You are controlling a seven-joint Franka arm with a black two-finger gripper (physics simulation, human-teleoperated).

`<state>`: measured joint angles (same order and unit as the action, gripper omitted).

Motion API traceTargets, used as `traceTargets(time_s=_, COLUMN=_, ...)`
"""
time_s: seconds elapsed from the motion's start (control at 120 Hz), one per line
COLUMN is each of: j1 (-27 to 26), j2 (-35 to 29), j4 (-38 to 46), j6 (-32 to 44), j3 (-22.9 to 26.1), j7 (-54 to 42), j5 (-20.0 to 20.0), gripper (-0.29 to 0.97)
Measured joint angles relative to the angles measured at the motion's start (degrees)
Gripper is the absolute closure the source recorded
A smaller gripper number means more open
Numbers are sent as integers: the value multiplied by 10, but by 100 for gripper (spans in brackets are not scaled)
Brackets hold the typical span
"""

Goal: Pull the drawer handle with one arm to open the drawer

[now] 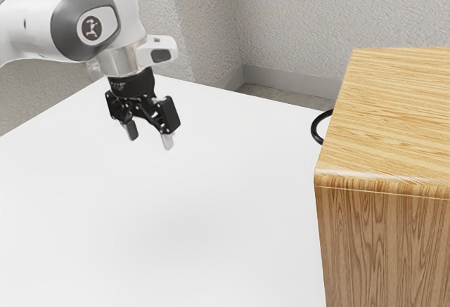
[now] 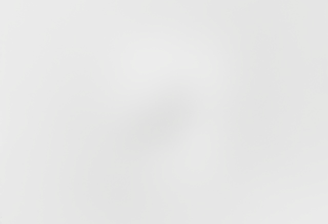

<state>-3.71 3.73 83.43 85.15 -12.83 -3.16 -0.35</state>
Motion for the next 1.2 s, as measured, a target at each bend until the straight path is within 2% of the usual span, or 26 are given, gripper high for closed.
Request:
traceTargets(time_s=0.15, j1=7, j2=1, j4=0, j6=14, j3=0, j7=-3, j5=-2, gripper=0)
traceTargets(time_s=0.208, j1=13, j2=-2, j4=0, j6=15, j3=0, j7=-4, j5=-15, gripper=0)
traceTargets(time_s=0.317, j1=31, j2=-68, j4=-10, j6=16, j3=2, j7=-6, j5=-41, gripper=0)
traceTargets(time_s=0.383, j1=47, j2=-82, j4=-13, j6=27, j3=5, j7=-6, j5=-61, gripper=0)
traceTargets(time_s=0.525, j1=45, j2=-47, j4=-12, j6=76, j3=9, j7=-7, j5=-83, gripper=0)
traceTargets(time_s=0.742, j1=19, j2=-11, j4=-11, j6=154, j3=10, j7=-8, j5=-94, gripper=0)
traceTargets(time_s=0.892, j1=-5, j2=2, j4=-14, j6=195, j3=16, j7=8, j5=-123, gripper=0)
traceTargets(time_s=1.008, j1=-45, j2=-17, j4=-7, j6=211, j3=20, j7=33, j5=-132, gripper=0)
traceTargets(time_s=1.15, j1=-105, j2=-65, j4=43, j6=222, j3=18, j7=59, j5=-155, gripper=0)
traceTargets(time_s=1.2, j1=-109, j2=-83, j4=65, j6=227, j3=17, j7=66, j5=-158, gripper=0)
